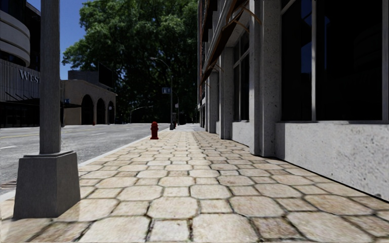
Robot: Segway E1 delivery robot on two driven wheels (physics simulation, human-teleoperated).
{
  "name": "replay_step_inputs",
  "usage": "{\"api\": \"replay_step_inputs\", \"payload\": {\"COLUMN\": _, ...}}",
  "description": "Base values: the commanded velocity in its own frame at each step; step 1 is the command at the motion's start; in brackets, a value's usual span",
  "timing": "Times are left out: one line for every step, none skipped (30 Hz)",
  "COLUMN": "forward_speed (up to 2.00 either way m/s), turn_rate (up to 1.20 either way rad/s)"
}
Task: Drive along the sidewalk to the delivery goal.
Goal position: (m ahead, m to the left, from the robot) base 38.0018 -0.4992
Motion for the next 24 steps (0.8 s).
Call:
{"api": "replay_step_inputs", "payload": {"forward_speed": 2.00, "turn_rate": 0.00}}
{"api": "replay_step_inputs", "payload": {"forward_speed": 2.00, "turn_rate": 0.00}}
{"api": "replay_step_inputs", "payload": {"forward_speed": 2.00, "turn_rate": 0.00}}
{"api": "replay_step_inputs", "payload": {"forward_speed": 2.00, "turn_rate": 0.00}}
{"api": "replay_step_inputs", "payload": {"forward_speed": 2.00, "turn_rate": 0.00}}
{"api": "replay_step_inputs", "payload": {"forward_speed": 2.00, "turn_rate": 0.00}}
{"api": "replay_step_inputs", "payload": {"forward_speed": 2.00, "turn_rate": 0.00}}
{"api": "replay_step_inputs", "payload": {"forward_speed": 2.00, "turn_rate": 0.00}}
{"api": "replay_step_inputs", "payload": {"forward_speed": 2.00, "turn_rate": 0.00}}
{"api": "replay_step_inputs", "payload": {"forward_speed": 2.00, "turn_rate": 0.00}}
{"api": "replay_step_inputs", "payload": {"forward_speed": 2.00, "turn_rate": 0.00}}
{"api": "replay_step_inputs", "payload": {"forward_speed": 2.00, "turn_rate": 0.00}}
{"api": "replay_step_inputs", "payload": {"forward_speed": 2.00, "turn_rate": 0.00}}
{"api": "replay_step_inputs", "payload": {"forward_speed": 2.00, "turn_rate": 0.00}}
{"api": "replay_step_inputs", "payload": {"forward_speed": 2.00, "turn_rate": 0.00}}
{"api": "replay_step_inputs", "payload": {"forward_speed": 2.00, "turn_rate": 0.00}}
{"api": "replay_step_inputs", "payload": {"forward_speed": 2.00, "turn_rate": 0.00}}
{"api": "replay_step_inputs", "payload": {"forward_speed": 2.00, "turn_rate": 0.00}}
{"api": "replay_step_inputs", "payload": {"forward_speed": 2.00, "turn_rate": 0.00}}
{"api": "replay_step_inputs", "payload": {"forward_speed": 2.00, "turn_rate": 0.00}}
{"api": "replay_step_inputs", "payload": {"forward_speed": 2.00, "turn_rate": 0.00}}
{"api": "replay_step_inputs", "payload": {"forward_speed": 2.00, "turn_rate": 0.00}}
{"api": "replay_step_inputs", "payload": {"forward_speed": 2.00, "turn_rate": 0.00}}
{"api": "replay_step_inputs", "payload": {"forward_speed": 2.00, "turn_rate": 0.00}}
